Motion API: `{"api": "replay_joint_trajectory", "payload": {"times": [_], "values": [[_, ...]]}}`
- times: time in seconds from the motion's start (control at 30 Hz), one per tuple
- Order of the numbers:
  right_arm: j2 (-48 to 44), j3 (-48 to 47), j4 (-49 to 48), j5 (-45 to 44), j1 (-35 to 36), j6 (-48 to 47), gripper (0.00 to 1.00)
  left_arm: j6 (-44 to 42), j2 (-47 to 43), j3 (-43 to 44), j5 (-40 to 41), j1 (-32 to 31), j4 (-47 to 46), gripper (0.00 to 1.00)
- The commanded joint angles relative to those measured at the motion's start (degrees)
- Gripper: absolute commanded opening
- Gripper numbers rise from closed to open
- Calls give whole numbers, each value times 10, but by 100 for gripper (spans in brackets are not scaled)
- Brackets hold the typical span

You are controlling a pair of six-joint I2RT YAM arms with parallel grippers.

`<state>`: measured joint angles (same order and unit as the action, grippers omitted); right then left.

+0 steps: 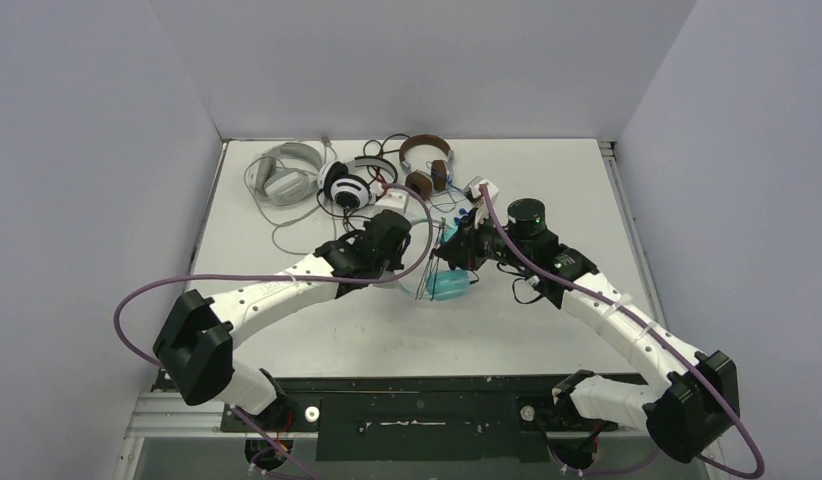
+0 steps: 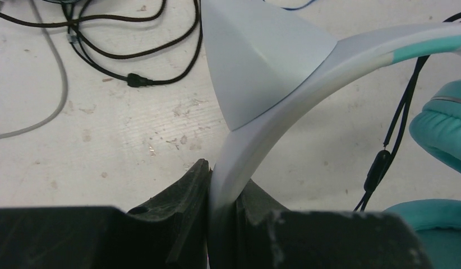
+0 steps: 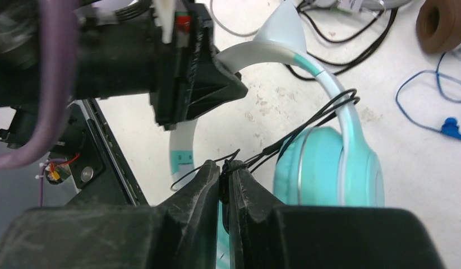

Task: Wrap the headphones
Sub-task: Wrap the headphones cable around the headphones, then place the headphones at the center of the board.

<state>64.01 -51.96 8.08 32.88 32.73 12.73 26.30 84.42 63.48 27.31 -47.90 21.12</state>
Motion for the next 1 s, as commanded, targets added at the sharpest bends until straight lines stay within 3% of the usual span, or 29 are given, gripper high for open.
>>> {"api": "replay_joint_trajectory", "payload": {"times": [0.0,0.23,0.47,0.97], "values": [[36,-10,7,32,-19,22,5,27,-13,-9,-55,-27,-58,0],[79,-3,48,-4,-29,10,16,68,58,3,-89,-47,-24,0],[91,7,79,-18,-50,2,46,99,129,63,-138,-46,20,0],[-27,26,132,-37,-89,-23,68,122,185,102,-161,-46,31,0]]}}
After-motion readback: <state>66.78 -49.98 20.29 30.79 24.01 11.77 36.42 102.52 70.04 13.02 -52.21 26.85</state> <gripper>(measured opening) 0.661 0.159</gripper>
